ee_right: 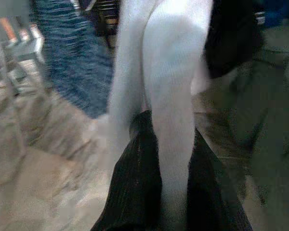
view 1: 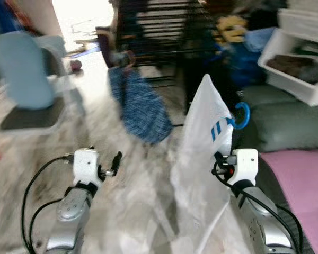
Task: Hang hanger
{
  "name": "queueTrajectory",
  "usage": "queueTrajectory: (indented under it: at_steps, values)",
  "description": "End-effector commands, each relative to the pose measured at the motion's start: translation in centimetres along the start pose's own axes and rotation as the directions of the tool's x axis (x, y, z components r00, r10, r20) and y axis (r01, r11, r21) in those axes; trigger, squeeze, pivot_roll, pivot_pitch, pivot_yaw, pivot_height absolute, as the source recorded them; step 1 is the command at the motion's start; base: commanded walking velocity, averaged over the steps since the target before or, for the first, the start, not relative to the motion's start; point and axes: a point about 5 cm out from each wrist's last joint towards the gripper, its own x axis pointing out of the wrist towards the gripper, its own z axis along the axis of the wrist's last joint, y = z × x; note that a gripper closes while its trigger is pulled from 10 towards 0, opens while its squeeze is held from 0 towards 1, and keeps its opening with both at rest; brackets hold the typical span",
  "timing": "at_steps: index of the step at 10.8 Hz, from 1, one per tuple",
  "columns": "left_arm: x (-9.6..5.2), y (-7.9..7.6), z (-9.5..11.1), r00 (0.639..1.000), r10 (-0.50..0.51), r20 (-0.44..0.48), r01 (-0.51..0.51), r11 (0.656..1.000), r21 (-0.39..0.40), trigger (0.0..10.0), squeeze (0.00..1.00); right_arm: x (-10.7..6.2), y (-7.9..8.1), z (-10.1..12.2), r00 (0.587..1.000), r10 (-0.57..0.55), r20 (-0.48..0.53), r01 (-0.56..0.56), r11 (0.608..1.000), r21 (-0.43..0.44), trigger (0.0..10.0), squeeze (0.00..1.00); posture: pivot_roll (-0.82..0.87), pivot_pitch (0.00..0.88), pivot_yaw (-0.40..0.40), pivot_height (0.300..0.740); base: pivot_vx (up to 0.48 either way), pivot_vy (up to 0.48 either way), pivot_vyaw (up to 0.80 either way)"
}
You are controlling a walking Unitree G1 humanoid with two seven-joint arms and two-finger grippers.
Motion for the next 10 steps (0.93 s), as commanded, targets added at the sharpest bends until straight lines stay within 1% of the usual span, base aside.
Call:
queueTrajectory:
  at_steps: [1,4,6,10]
  values:
    - [0.0,-0.1,0.0,1.0,-0.002,-0.007,0.002,1.0,-0.003,10.0,0.0,0.2,-0.5,0.9,0.999,-0.01,0.044,0.01,1.0,-0.01,10.0,0.0,-0.15,0.0,0.018,0.74,0.442,0.0,0.0]
    - [0.1,-0.2,0.0,1.0,-0.005,-0.009,0.005,1.0,-0.008,10.0,0.0,0.3,-0.3,0.4,1.0,0.007,0.005,-0.007,1.0,-0.012,10.0,0.0,-0.15,0.0,0.018,0.74,0.434,0.0,0.0]
    - [0.2,-0.3,-0.1,1.0,-0.012,-0.017,0.012,1.0,-0.006,10.0,0.0,0.2,0.0,0.1,1.0,0.021,-0.008,-0.021,1.0,-0.012,10.0,0.0,-0.15,0.0,0.018,0.74,0.412,0.244,0.0]
    - [0.3,-0.4,-0.1,1.0,-0.018,-0.023,0.018,1.0,-0.005,10.0,0.0,0.3,0.1,-0.3,0.999,0.026,-0.028,-0.026,1.0,-0.006,10.0,0.0,-0.15,0.0,0.018,0.74,0.382,0.286,0.0]
